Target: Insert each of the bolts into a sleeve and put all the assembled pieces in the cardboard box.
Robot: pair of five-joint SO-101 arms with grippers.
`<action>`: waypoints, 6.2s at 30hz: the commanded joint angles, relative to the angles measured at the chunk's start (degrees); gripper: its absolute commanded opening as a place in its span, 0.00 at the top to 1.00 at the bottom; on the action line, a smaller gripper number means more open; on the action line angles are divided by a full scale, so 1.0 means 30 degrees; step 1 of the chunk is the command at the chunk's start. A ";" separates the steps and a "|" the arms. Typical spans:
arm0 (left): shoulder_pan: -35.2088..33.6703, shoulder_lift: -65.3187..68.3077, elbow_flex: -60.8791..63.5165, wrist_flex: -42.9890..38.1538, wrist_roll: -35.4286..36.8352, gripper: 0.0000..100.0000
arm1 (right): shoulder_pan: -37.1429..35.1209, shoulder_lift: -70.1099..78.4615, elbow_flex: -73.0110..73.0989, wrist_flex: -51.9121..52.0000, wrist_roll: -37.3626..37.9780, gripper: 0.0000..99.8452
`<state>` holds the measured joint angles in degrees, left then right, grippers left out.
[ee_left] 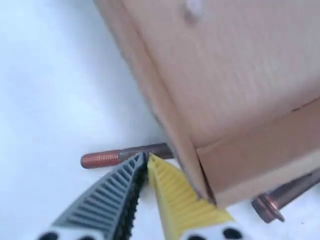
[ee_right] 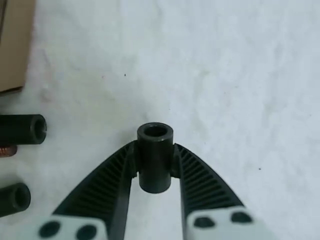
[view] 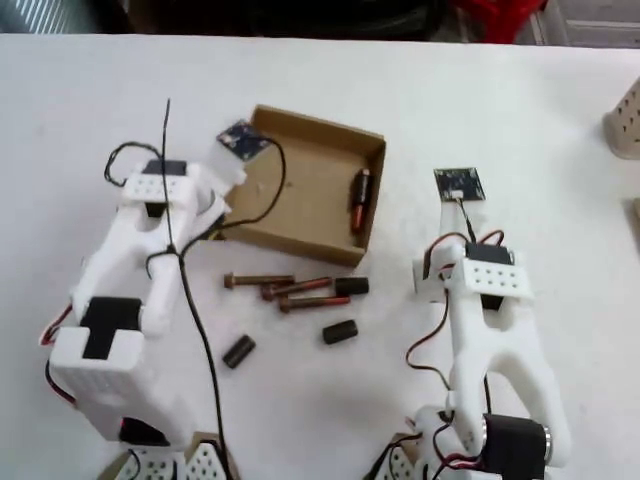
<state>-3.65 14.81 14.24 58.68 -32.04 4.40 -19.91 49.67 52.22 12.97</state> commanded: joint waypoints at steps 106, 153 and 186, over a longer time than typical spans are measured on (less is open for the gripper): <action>-0.3326 -1.1414 1.4652 -0.8762 0.8557 0.98 | -0.7341 -0.0278 -0.4161 0.5260 -0.2462 0.98; -0.3355 -1.1414 1.4681 -0.8733 0.8469 0.98 | -1.2498 -0.8864 0.4542 -0.8689 -0.6652 0.98; -0.3355 -1.1414 1.4711 -0.8615 0.8469 0.98 | -1.4872 -0.8894 1.5297 -2.9788 -0.6535 0.98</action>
<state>-13.23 -17.54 58.55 33.80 -6.90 -39.91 -45.49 95.38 -35.43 -6.64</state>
